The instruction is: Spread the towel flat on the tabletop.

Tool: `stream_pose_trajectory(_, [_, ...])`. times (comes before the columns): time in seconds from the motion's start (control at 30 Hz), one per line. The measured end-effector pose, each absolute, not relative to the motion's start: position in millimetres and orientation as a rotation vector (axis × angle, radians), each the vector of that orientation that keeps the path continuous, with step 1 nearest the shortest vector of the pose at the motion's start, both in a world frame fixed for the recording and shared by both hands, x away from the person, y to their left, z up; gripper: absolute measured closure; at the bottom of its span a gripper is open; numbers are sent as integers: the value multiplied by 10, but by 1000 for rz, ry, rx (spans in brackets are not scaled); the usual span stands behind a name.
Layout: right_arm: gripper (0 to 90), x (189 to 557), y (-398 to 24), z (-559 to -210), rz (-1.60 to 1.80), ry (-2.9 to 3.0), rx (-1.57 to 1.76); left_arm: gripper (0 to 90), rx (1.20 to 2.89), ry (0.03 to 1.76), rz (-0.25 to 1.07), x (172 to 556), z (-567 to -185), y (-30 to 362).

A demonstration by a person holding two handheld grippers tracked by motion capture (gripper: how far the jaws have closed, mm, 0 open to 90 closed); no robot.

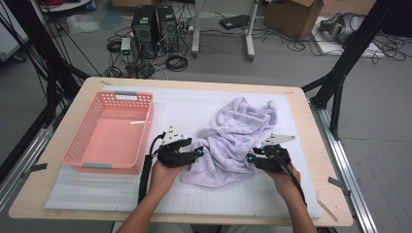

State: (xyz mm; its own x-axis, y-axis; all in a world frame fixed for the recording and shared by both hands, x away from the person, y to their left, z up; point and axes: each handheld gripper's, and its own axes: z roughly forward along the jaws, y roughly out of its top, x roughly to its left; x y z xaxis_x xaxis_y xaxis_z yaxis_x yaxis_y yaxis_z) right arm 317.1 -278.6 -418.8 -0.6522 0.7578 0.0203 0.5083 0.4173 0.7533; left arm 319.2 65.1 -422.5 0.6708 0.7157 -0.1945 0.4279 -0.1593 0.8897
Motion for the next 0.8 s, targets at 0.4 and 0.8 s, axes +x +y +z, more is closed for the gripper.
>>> stream_pose_trajectory(0.4, [663, 3015, -3329, -4271, 1188, 2119, 1330, 414, 1908, 892, 258, 2996, -4433, 713])
stream_pose_trajectory(0.8, [614, 3192, -2968, -4421, 1111, 2194, 1333, 824, 2053, 834, 231, 2929, -4501, 647])
